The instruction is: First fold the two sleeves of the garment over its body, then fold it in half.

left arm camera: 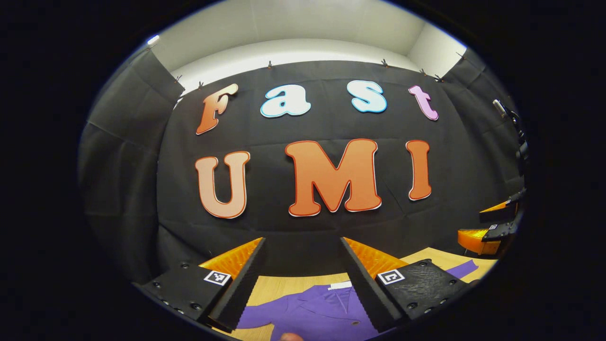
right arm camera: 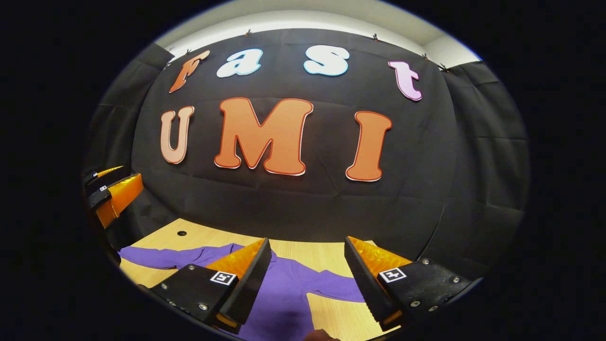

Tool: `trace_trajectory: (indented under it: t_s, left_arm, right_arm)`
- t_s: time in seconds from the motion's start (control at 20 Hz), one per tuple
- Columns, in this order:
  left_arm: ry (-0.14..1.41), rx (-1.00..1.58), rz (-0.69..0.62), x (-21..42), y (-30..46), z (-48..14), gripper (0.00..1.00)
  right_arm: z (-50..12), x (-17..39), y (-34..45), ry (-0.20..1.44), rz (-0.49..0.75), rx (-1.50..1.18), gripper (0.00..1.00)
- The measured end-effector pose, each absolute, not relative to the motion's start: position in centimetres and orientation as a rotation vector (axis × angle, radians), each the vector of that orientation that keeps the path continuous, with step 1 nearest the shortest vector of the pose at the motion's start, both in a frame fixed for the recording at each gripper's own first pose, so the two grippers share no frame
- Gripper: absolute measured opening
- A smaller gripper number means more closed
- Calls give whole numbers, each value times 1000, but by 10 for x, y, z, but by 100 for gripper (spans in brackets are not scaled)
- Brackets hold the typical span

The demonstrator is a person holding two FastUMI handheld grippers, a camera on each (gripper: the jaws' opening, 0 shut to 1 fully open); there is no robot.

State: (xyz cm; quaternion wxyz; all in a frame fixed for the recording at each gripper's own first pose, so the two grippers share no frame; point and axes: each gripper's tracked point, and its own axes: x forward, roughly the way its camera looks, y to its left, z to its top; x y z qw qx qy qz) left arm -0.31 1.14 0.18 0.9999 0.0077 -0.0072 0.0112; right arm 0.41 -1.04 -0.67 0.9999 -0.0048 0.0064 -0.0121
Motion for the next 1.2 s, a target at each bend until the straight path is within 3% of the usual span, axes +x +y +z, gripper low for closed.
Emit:
trace_trajectory:
  t_s: [0.5,0.85,1.2]
  left_arm:
    - [-12,9,8,-2,23,-5,97]
    - [-18,13,-47,0,34,-9,96]
    - [14,56,97,-6,37,-12,96]
  right_arm:
    - [-17,16,-21,54,-76,-13,94]
    - [-49,18,-99,136,-303,-50,94]
    - [-132,27,-205,344,-413,-37,94]
